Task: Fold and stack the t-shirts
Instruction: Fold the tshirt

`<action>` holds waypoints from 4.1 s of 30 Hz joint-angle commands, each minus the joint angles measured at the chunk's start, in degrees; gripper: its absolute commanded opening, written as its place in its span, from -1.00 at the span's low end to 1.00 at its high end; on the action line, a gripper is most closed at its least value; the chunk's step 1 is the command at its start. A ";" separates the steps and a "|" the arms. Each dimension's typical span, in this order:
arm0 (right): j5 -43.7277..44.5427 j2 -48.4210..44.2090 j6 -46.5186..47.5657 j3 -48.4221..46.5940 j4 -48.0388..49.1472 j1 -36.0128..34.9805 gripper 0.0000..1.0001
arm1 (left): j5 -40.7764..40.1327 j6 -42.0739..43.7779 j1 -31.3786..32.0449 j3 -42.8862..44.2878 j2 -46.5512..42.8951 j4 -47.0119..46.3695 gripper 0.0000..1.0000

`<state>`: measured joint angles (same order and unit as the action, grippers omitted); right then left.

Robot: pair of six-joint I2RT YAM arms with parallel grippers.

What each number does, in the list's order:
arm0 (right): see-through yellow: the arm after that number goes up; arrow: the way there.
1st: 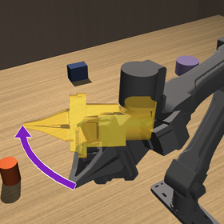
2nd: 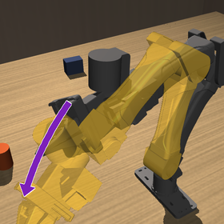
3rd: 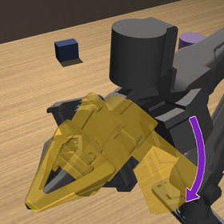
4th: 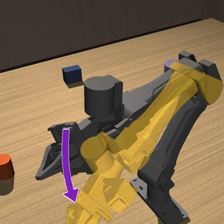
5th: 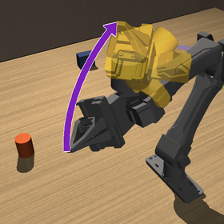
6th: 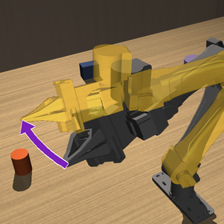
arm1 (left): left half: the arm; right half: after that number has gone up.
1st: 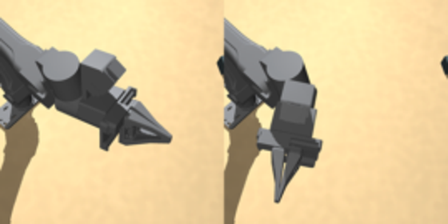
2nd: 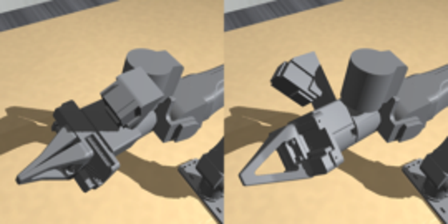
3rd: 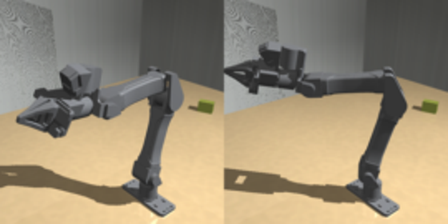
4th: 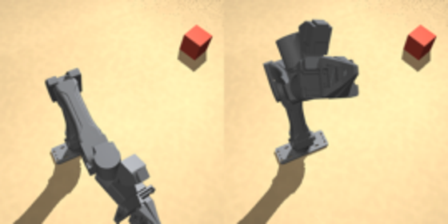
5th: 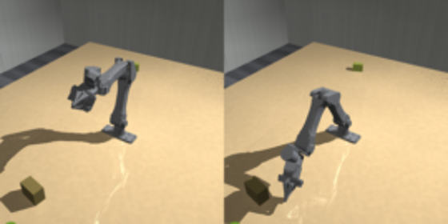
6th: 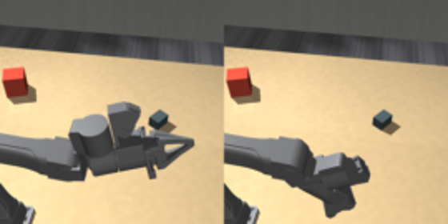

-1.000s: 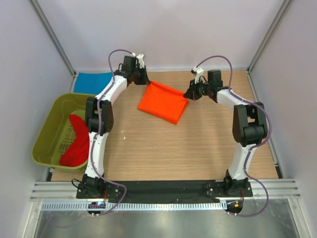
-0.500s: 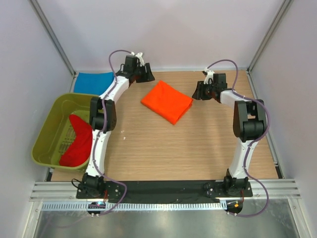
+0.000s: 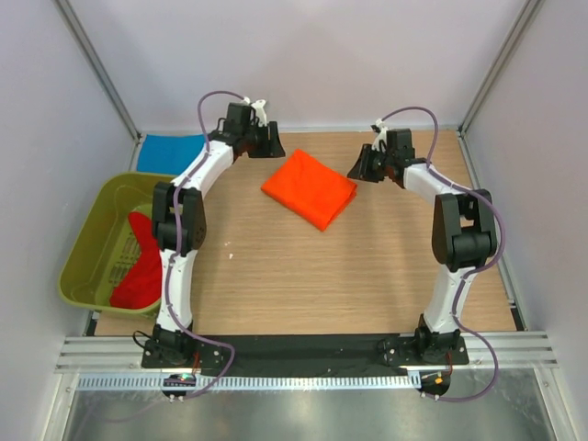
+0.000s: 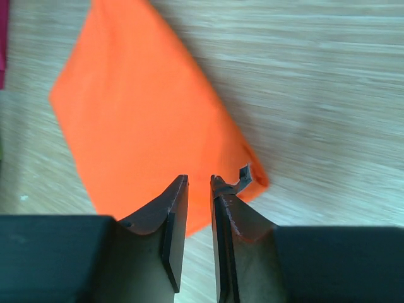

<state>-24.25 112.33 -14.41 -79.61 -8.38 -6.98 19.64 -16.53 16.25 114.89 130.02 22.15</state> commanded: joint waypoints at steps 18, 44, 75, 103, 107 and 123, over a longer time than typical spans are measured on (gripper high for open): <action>5.53 4.30 -10.91 3.07 6.81 0.57 -0.37 | -6.10 2.65 0.10 -4.32 -0.82 12.47 0.19; 6.84 -28.21 -9.84 26.78 -9.45 -3.30 -0.05 | -1.16 -7.26 2.90 -24.75 -10.20 18.10 -0.68; -7.66 2.80 -9.05 7.80 -1.20 -8.05 -0.48 | 3.47 -10.62 -4.56 -1.42 4.54 7.82 -0.23; -22.77 11.94 -18.82 -1.33 5.76 -14.55 -0.58 | -5.73 -13.97 -2.10 -29.81 -17.17 11.42 -0.11; -22.60 12.91 -15.21 -1.94 2.68 -14.46 -0.58 | -4.79 -13.79 -2.19 -29.72 -15.84 11.77 -0.12; -13.37 8.86 -19.33 -4.05 3.37 -7.26 -0.56 | 0.58 -8.95 -0.96 -37.10 -20.32 10.63 -0.34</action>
<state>-40.36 121.54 -31.05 -81.23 -8.19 -17.69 19.35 -26.37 14.59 79.85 113.69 34.22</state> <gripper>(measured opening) 0.223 0.340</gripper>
